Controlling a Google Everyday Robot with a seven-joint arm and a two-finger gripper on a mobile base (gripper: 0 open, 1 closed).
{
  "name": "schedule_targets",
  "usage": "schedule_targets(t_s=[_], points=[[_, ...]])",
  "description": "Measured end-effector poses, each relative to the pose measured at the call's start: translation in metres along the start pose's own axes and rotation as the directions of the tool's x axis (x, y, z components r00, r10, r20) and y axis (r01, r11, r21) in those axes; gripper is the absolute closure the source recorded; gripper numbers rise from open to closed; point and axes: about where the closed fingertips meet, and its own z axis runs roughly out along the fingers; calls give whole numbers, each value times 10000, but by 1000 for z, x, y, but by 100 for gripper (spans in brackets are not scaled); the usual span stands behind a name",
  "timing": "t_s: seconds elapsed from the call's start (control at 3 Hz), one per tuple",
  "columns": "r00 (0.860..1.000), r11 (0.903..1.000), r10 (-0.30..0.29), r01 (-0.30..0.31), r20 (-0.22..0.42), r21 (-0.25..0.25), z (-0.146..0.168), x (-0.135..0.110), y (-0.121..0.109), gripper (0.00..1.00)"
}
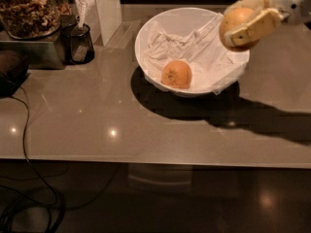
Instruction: Pick orange from white bowl
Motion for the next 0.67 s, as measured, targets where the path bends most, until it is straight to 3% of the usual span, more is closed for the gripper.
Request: schedule_targets(t_s=[0.33,0.67], points=[[9794,9818,1882,-1894,726,107,-14,35,29,100],[9676,9685,2486,-2478,440,-231,-1,65,43,100]])
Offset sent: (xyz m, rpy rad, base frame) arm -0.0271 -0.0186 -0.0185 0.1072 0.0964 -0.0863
